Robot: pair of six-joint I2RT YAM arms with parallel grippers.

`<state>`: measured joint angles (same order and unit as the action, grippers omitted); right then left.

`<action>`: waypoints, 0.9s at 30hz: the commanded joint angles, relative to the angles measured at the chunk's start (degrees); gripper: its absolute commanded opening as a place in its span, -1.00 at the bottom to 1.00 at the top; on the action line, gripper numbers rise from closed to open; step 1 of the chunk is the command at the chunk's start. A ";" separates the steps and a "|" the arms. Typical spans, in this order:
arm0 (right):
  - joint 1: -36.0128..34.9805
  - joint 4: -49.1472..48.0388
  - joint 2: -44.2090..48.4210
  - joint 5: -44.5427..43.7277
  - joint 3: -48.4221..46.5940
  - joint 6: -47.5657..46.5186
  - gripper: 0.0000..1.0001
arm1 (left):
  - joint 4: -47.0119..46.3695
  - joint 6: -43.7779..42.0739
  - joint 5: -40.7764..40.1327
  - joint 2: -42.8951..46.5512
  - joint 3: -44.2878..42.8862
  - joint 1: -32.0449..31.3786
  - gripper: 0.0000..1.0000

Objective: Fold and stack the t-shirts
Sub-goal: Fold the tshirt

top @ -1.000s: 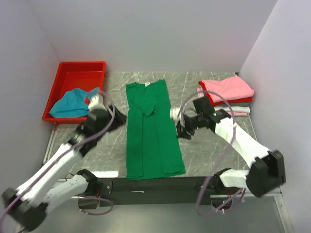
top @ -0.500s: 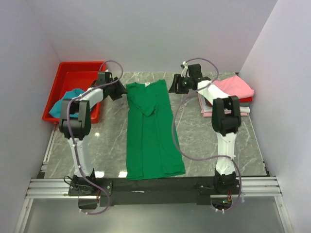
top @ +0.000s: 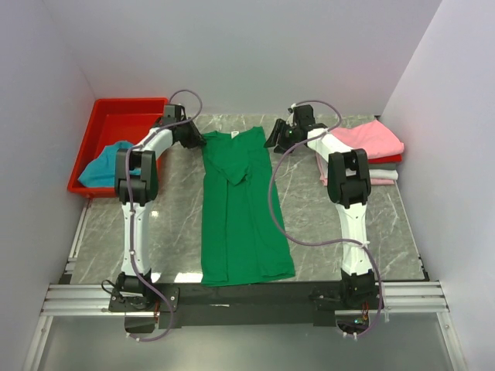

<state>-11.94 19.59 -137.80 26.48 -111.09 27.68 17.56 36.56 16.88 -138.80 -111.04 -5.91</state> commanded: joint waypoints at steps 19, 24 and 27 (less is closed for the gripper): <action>0.78 3.17 -5.28 -3.01 -11.25 2.63 0.12 | 2.05 0.18 4.29 -10.80 -20.19 2.13 -0.33; 0.87 5.45 -10.20 -2.14 -17.66 5.10 0.05 | -1.30 -2.79 4.30 0.07 -12.63 2.83 0.14; 0.78 4.32 -11.09 -1.70 -17.50 6.51 0.04 | -5.16 -4.29 4.30 9.73 -4.47 3.80 0.23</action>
<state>-11.57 23.29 -147.70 25.32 -126.50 32.29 17.21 35.44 21.10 -142.10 -119.50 -3.31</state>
